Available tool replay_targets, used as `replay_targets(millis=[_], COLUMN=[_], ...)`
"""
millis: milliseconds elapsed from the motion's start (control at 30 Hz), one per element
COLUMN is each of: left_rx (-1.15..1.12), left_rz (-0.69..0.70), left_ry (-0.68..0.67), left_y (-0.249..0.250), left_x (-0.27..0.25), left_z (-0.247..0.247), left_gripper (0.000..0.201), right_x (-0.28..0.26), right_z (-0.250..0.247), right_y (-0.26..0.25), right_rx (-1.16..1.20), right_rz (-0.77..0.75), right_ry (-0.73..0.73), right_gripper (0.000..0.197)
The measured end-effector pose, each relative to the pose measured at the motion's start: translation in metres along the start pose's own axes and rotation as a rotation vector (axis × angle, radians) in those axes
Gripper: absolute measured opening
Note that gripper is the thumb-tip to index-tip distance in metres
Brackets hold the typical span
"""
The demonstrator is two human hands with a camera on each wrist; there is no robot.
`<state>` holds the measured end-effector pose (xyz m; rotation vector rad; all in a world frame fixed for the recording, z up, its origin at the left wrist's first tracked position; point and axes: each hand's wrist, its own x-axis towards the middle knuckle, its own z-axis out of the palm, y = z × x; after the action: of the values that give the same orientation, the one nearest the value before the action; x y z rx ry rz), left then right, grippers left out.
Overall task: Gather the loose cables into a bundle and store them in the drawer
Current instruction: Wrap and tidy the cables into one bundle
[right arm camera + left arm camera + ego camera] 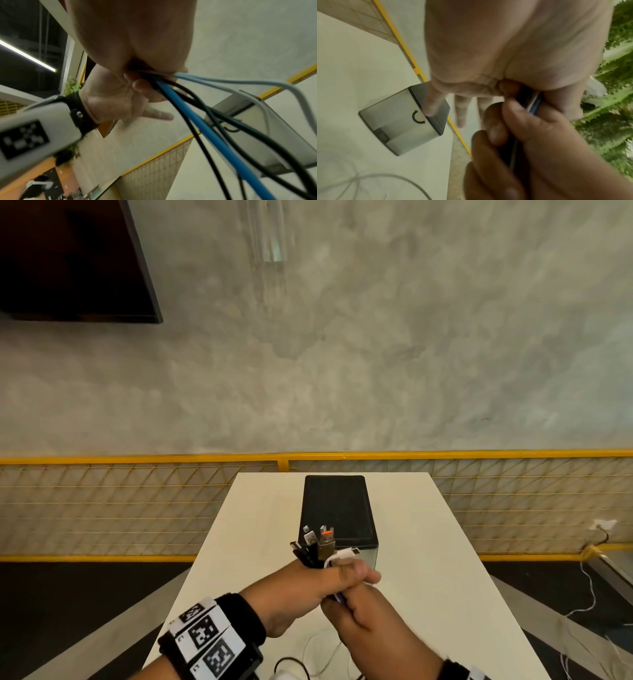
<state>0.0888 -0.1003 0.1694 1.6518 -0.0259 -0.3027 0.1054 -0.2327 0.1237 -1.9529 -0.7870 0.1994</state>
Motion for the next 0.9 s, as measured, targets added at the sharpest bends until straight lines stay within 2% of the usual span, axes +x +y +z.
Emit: replay_targets(millis=[133, 267, 333, 400, 500, 667, 733, 767, 800, 900], left_rx=[-0.132, -0.651, -0.805, -0.834, -0.873, -0.818, -0.778, -0.794, -0.828, -0.871], left_rz=[0.160, 0.223, 0.220, 0.199, 0.161, -0.015, -0.030, -0.009, 0.028, 0.077], left_ry=[0.120, 0.173, 0.209, 0.225, 0.197, 0.071, 0.109, 0.153, 0.202, 0.295], left_y=[0.004, 0.018, 0.023, 0.027, 0.029, 0.032, 0.035, 0.036, 0.038, 0.040], left_x=[0.002, 0.008, 0.007, 0.004, 0.002, -0.013, -0.017, -0.017, -0.016, -0.010], left_z=[0.004, 0.000, -0.006, -0.008, -0.012, -0.013, -0.011, -0.011, -0.013, -0.019], left_gripper=[0.040, 0.041, 0.041, 0.041, 0.040, 0.045, 0.046, 0.047, 0.047, 0.048], right_x=[-0.002, -0.011, -0.019, -0.024, -0.026, -0.021, -0.017, -0.016, -0.014, -0.017], right_z=[-0.008, -0.010, -0.007, -0.008, -0.013, -0.024, -0.025, -0.025, -0.025, -0.025], right_y=[-0.010, -0.002, 0.007, 0.013, 0.022, 0.023, 0.021, 0.020, 0.022, 0.022], right_rx=[0.147, 0.253, 0.282, 0.295, 0.271, 0.033, -0.084, -0.100, -0.089, -0.036], right_rz=[-0.020, 0.075, 0.091, 0.115, 0.134, 0.048, 0.042, 0.047, 0.045, 0.049], right_ry=[-0.073, -0.134, -0.153, -0.170, -0.210, -0.262, -0.280, -0.263, -0.241, -0.213], right_gripper=[0.025, 0.004, 0.015, 0.027, 0.031, 0.017, 0.023, 0.019, 0.015, 0.022])
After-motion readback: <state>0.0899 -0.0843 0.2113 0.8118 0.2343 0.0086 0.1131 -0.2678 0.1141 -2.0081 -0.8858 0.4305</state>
